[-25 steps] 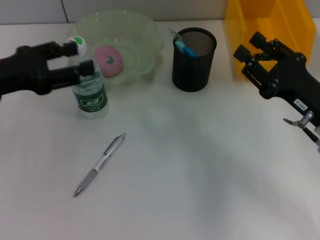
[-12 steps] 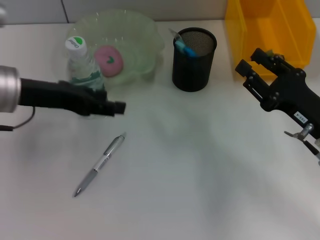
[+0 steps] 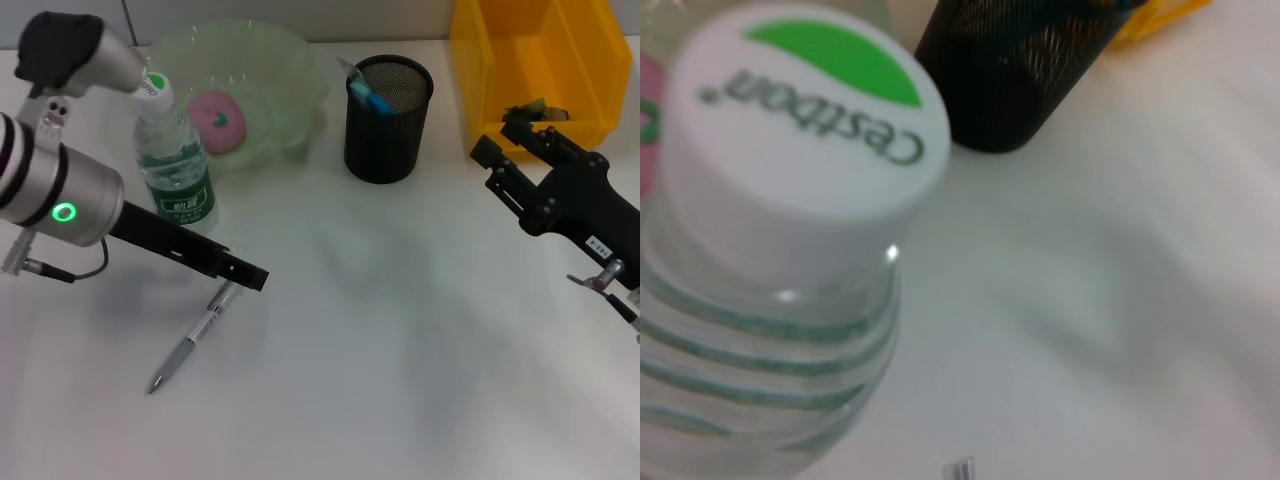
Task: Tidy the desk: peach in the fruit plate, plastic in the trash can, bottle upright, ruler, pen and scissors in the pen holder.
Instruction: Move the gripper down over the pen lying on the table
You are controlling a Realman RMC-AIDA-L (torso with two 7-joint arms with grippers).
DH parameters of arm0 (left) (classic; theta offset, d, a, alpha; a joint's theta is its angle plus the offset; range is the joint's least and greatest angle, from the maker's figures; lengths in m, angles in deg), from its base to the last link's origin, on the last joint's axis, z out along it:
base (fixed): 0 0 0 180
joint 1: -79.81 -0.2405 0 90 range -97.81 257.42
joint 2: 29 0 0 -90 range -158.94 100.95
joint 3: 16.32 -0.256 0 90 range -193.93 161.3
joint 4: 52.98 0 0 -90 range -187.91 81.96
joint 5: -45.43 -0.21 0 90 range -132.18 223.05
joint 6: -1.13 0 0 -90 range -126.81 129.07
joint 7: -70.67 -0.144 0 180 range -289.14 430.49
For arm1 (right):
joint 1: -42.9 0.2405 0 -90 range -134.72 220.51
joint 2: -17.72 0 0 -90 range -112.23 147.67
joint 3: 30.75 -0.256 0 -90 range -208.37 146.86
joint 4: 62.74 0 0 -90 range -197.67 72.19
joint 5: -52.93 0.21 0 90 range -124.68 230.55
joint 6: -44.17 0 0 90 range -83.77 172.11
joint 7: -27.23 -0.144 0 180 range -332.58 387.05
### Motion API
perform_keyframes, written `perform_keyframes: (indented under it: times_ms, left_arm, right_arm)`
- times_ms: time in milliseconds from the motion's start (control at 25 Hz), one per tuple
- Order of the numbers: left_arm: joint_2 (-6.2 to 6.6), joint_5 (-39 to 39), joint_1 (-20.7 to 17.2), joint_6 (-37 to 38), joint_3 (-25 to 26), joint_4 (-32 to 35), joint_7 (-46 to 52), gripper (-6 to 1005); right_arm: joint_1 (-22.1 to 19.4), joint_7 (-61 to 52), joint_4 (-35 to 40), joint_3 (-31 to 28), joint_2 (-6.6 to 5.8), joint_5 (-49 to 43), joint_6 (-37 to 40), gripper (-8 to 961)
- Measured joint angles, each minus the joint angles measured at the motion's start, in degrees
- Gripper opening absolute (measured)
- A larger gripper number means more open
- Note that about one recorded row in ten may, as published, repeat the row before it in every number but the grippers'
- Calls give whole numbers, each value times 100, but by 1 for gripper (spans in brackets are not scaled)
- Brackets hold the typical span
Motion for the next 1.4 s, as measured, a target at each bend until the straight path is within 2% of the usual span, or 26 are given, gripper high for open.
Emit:
perform_keyframes:
  times_ms: [440,840,1400]
  left_arm:
    - [-21,-383,353,-95,-495,-266,546,736]
    - [-28,-719,793,-382,-520,-1013,554,736]
    - [-35,-863,917,-477,-525,-1191,563,736]
  right_arm:
    - [77,12,-124,0,0,0,-15,483]
    - [117,18,-190,0,9,-1,-21,484]
    - [240,21,-291,0,9,-1,-76,484]
